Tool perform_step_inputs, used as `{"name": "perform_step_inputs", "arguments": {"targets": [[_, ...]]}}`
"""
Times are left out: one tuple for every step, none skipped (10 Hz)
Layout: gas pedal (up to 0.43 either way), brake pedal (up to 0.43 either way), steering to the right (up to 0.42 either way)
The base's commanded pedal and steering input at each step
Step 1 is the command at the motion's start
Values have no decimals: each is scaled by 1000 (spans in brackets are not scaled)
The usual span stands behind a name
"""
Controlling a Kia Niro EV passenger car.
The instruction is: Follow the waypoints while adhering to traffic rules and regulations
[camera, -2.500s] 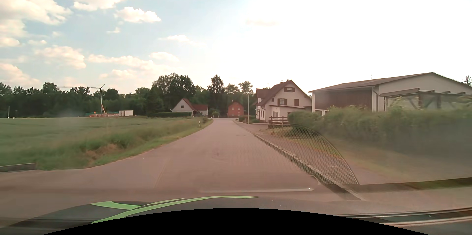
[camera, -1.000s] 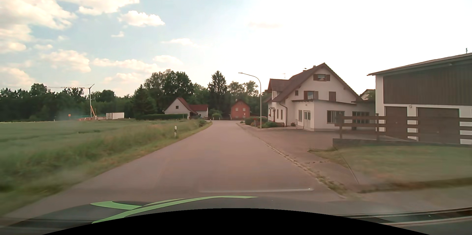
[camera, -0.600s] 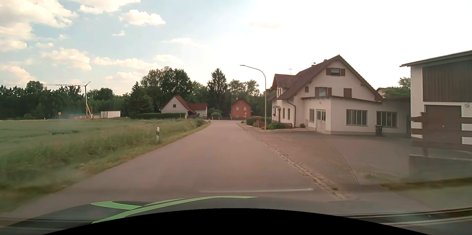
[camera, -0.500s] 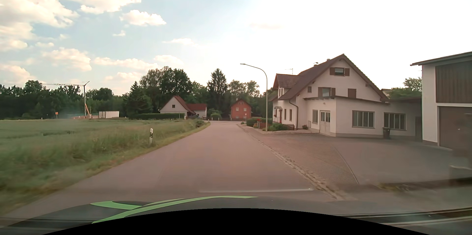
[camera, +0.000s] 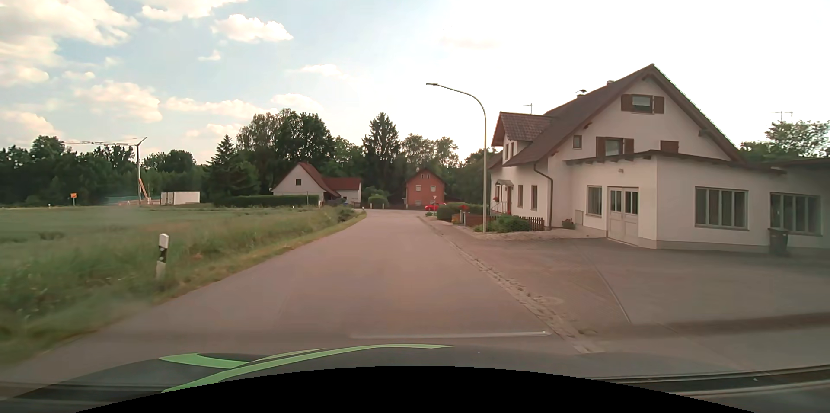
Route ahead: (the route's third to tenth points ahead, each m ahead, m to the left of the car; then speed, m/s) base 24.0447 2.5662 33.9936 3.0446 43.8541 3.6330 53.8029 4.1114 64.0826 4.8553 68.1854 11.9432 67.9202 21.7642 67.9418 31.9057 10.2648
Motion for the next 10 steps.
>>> {"name": "perform_step_inputs", "arguments": {"targets": [[0, 0, -10], [0, 0, -6], [0, 6, -4], [0, 12, -4], [0, 24, -4], [0, 30, -4], [0, 43, -4], [0, 43, -4], [0, 49, -4], [0, 49, -4]]}}
